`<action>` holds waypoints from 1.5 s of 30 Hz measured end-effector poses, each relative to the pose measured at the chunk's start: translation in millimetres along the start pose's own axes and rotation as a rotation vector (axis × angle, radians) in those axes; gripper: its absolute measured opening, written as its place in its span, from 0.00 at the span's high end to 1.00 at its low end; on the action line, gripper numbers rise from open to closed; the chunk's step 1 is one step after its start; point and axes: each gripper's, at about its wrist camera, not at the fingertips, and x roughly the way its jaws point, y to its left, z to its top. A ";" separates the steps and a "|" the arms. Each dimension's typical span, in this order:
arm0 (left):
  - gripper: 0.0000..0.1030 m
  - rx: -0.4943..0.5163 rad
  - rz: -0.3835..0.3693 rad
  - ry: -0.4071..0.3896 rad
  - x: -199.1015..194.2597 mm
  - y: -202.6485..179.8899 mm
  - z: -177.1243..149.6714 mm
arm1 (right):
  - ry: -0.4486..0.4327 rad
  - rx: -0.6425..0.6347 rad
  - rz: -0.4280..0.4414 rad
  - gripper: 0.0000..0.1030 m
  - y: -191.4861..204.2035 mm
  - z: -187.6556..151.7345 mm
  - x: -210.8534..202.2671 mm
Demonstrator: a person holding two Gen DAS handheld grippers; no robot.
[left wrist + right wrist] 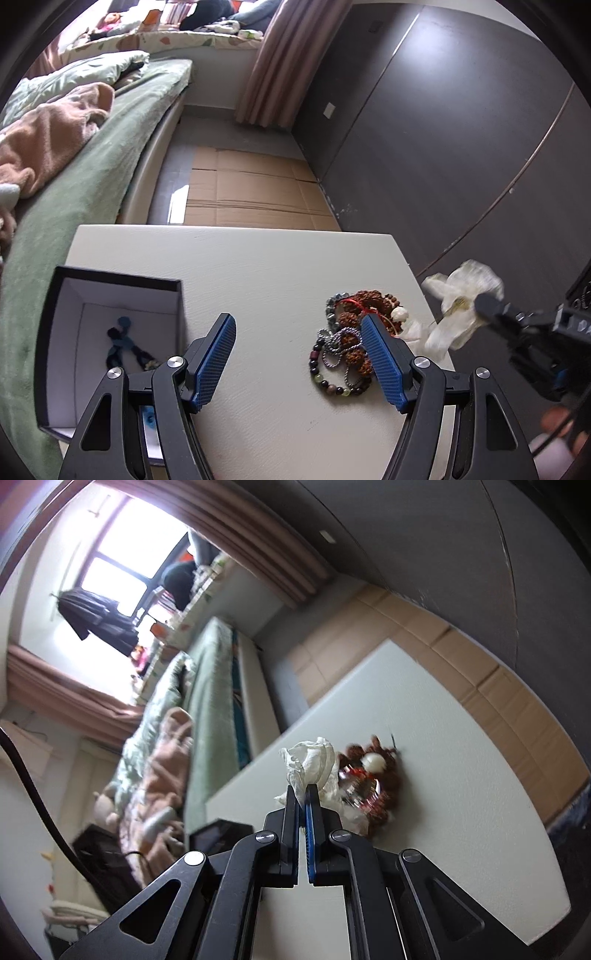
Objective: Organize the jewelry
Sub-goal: 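Grasp the white plastic bag with the right tool, then grasp the red string bracelet with the left tool while the right tool lifts the white bag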
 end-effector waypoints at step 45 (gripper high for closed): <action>0.97 0.048 -0.125 -0.017 -6.3 -24.1 7.2 | -0.093 0.036 0.060 0.95 6.8 19.8 -0.5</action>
